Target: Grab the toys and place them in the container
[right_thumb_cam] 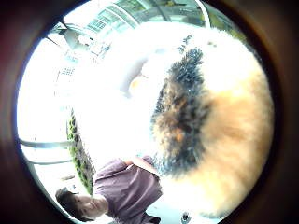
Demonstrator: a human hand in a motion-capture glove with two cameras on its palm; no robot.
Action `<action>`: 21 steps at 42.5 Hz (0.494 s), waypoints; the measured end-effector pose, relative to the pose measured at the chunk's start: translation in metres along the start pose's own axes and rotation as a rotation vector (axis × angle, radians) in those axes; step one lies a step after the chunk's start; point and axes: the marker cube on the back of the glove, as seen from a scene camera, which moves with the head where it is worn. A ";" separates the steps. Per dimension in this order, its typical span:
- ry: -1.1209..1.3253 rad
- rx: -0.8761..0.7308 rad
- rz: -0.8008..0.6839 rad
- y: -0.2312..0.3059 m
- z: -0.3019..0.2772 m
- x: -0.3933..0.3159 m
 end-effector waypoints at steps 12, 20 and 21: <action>0.048 0.039 -0.003 -0.051 -0.062 -0.031; 0.085 0.009 -0.045 -0.111 -0.075 -0.093; 0.080 0.013 -0.051 -0.118 -0.076 -0.100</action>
